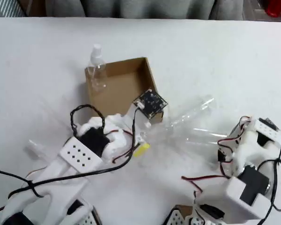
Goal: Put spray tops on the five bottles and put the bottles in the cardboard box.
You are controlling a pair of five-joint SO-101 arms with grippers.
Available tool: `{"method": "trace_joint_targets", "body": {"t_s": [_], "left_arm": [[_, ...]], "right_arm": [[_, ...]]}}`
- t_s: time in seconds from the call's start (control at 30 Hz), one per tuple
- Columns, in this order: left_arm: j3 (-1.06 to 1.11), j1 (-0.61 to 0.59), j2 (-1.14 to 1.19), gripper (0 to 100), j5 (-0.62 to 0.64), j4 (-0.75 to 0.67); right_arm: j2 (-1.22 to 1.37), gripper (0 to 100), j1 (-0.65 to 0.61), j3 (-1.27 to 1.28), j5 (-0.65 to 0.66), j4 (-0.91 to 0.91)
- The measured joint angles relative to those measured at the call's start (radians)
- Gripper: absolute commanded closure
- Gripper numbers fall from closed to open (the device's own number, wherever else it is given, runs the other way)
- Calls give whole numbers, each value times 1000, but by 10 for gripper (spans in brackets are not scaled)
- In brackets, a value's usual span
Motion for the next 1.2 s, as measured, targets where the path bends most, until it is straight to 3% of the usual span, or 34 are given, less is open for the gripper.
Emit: {"method": "trace_joint_targets", "body": {"t_s": [0.47,0.6,0.9,1.2], "left_arm": [[0,0,0,980,0,0],[0,0,0,980,0,0],[32,0,-12,980,0,-17],[32,0,-12,980,0,-17]], "right_arm": [[28,983,28,-55,63,58],[40,983,51,-100,150,58],[40,984,135,-221,180,58],[40,984,170,-362,497,69]]}}
